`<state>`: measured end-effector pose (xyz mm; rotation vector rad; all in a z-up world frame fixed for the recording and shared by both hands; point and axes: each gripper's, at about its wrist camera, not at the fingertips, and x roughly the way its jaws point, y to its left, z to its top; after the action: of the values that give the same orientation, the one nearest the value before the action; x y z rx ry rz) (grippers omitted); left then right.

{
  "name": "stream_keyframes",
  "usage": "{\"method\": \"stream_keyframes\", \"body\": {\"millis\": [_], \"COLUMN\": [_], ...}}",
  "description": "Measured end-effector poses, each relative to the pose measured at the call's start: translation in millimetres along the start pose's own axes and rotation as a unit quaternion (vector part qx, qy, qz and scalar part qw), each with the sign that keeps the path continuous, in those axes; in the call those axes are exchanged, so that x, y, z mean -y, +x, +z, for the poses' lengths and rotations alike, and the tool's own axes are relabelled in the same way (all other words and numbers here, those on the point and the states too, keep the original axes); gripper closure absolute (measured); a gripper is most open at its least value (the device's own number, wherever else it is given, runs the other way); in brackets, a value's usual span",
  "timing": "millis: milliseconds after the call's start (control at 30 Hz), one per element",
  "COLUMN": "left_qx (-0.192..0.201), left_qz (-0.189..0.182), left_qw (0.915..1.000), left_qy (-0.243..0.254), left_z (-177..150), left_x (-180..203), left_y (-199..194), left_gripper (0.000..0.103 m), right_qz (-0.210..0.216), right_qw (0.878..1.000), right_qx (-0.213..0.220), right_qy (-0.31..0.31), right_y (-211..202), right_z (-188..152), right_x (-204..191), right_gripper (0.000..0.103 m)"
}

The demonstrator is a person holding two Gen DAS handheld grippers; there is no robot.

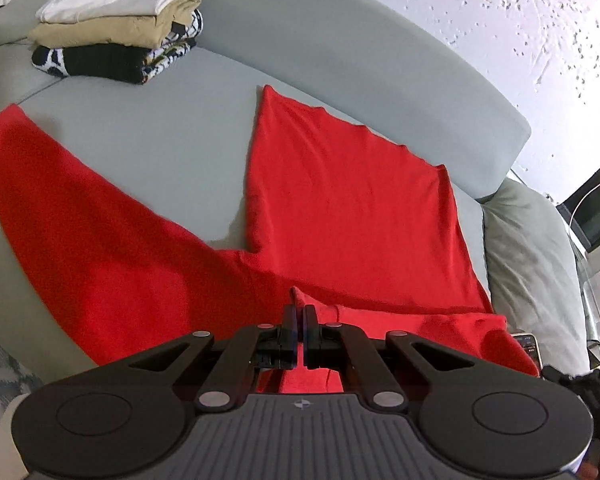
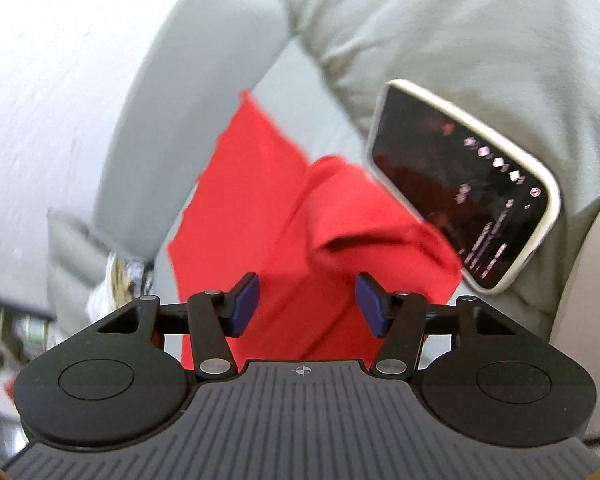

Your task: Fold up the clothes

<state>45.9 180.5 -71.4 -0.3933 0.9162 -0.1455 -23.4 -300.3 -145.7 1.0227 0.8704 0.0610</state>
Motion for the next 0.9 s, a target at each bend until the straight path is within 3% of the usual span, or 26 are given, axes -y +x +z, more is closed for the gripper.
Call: {"method": "stream_keyframes", "body": {"millis": [133,233,300,333,367,467,700,833,900], "left_qx": [-0.006,-0.006,-0.001,0.001,0.0,-0.004,-0.013,-0.049,-0.054], "left_qz": [-0.005,-0.012,-0.014,-0.014,-0.012,0.0,0.029,0.059,0.09], "left_qw": [1.0,0.9997,0.9997,0.9998,0.9999,1.0,0.9989,0.9956,0.9921], "left_qy": [-0.006,-0.019,-0.019,-0.016,-0.009,0.008,0.035,0.052,0.068], "left_z": [2,4,6,7,7,8,4,-8,-14], "left_x": [0,-4,-5,-5,-5,-8,-21,-23,-21], "left_y": [5,4,-1,-4,-7,-10,-6,11,17], "left_gripper": [0.103,0.103,0.103,0.103,0.103,0.103,0.103,0.102,0.097], "right_qz": [0.013,0.019,0.013,0.011,0.008,-0.029,-0.051,-0.071,-0.084], "right_qw": [0.996,0.99,0.99,0.989,0.989,0.993,0.997,0.997,0.996], "right_qx": [0.014,0.012,0.033,0.044,0.054,0.068,0.05,0.022,0.0], "right_qy": [0.09,0.137,0.139,0.14,0.14,0.094,0.027,0.015,0.008], "right_y": [15,26,24,24,23,9,2,12,16], "right_z": [15,22,21,20,19,16,9,10,7], "right_x": [16,28,28,29,29,21,15,22,21], "right_gripper": [0.037,0.041,0.067,0.092,0.095,0.097,0.099,0.099,0.09]}}
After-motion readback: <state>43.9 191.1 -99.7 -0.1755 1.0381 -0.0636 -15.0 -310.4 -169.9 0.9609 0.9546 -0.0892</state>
